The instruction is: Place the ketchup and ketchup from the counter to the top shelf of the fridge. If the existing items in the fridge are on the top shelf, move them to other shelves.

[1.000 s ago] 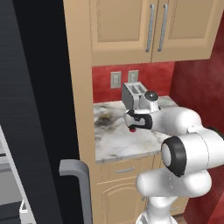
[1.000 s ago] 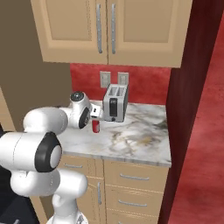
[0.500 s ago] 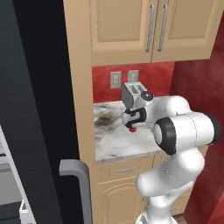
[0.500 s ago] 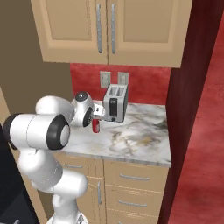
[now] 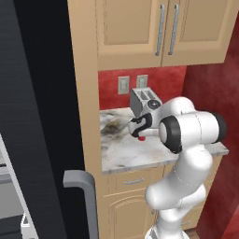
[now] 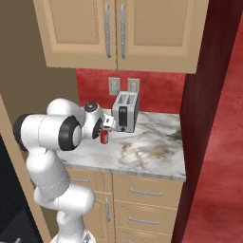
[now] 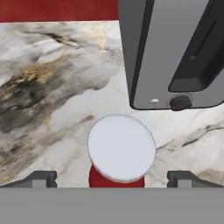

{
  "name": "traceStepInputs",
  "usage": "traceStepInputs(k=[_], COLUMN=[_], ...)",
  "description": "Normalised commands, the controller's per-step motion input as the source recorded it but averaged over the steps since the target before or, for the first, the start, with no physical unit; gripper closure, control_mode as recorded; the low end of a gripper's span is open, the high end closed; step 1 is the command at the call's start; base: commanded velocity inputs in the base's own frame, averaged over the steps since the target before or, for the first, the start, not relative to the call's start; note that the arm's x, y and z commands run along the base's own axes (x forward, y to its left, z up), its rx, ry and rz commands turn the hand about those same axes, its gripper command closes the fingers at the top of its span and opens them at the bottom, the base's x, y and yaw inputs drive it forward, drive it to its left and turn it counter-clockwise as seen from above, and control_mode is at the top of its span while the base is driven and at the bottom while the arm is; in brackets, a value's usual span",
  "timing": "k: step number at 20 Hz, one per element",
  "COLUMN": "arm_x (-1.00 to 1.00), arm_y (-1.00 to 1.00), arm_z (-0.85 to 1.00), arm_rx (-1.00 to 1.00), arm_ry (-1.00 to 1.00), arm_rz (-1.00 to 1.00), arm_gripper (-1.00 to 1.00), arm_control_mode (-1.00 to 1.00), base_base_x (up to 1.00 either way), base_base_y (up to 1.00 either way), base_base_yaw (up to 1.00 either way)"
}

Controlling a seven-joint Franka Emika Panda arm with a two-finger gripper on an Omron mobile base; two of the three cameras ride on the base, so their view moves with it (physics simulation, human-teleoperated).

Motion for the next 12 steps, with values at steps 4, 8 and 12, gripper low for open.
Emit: traceStepInputs(k=[4,8,12], arm_x=[0.21,0.18,0.06], arm_y=[0.00,0.00,0.00], arm_z=[-0.14,-0.09,-0.05], arm_rx=[0.00,0.00,0.00], arm_ry=[0.00,0.00,-0.01], arm_rz=[0.00,0.00,0.00], arm_gripper=[-1.00,-1.00,1.00], arm_control_mode=[-1.00,-1.00,-1.00], base_base_x=[0.00,0.00,0.00], base_base_y=[0.00,0.00,0.00], base_base_yaw=[0.00,0.00,0.00])
